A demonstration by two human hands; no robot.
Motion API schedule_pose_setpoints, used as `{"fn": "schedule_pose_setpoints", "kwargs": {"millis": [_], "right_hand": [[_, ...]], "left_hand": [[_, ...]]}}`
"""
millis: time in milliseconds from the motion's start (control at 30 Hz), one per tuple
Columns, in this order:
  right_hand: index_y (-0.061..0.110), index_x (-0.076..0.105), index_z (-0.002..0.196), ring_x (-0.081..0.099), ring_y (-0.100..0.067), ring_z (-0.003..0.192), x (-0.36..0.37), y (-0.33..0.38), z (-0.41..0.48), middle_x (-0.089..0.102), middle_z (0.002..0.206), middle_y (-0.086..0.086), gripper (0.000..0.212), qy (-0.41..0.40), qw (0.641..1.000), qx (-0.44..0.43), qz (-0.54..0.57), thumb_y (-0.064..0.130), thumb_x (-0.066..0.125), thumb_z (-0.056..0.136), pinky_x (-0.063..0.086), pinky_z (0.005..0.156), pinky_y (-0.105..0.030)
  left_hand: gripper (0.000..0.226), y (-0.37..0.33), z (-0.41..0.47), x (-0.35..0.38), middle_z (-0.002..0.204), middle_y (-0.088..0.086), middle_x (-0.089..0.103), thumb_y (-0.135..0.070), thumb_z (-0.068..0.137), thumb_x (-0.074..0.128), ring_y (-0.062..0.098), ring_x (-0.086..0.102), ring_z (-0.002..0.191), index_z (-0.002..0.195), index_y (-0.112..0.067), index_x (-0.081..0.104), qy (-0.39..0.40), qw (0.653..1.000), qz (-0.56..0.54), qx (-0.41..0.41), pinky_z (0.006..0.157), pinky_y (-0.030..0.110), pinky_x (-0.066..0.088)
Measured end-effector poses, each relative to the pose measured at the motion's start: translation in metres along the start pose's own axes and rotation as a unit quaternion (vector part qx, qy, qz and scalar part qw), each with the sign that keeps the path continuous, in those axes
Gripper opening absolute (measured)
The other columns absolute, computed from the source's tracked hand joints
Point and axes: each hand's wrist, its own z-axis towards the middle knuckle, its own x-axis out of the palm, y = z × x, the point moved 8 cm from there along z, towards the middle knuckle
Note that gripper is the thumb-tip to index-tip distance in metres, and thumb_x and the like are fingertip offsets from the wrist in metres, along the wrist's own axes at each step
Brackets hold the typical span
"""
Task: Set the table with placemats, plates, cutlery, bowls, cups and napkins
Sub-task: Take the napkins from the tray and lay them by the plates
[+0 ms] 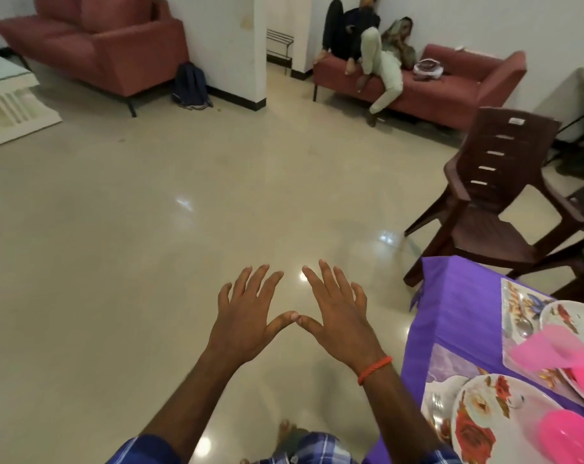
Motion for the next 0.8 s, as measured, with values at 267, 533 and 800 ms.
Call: {"fn": "schedule_pose_setpoints", "kwargs": {"millis": [267,533,800], "right_hand": [[0.043,-0.009,0.157,-0.018,-0.025,0.154,-0.006,-0.032,0.062,-0.019,0.167,-0.001,0.086,-0.008,0.997,0.073,-0.004,0.063,0.048,0.096,0.0,0.124,-0.052],[0.041,-0.004,0.158,-0.015,-0.027,0.154,-0.029,-0.076,0.15,-0.013,0.168,-0.003,0.085,-0.045,0.994,0.102,0.002,0.062,0.049,0.096,0.0,0.123,-0.052],[0.043,-0.004,0.157,-0.013,-0.028,0.155,-0.029,-0.134,0.195,-0.011,0.169,-0.004,0.086,-0.045,0.984,0.174,0.011,0.062,0.052,0.094,-0.001,0.122,-0.051]], "left_hand": [[0.089,0.015,0.088,-0.002,0.17,-0.007,0.016,-0.09,0.086,0.01,0.022,0.012,0.157,0.158,-0.038,0.021,0.003,0.998,-0.016,0.063,0.119,0.055,0.023],[0.087,0.014,0.199,-0.002,0.167,-0.005,0.026,-0.089,0.088,0.018,0.024,0.022,0.155,0.156,-0.035,0.029,0.002,0.994,0.001,0.112,0.115,0.055,0.03],[0.084,-0.006,0.281,0.024,0.167,-0.004,0.026,-0.086,0.091,0.019,0.024,0.018,0.156,0.156,-0.035,0.029,0.03,0.985,-0.013,0.168,0.116,0.056,0.027]]}}
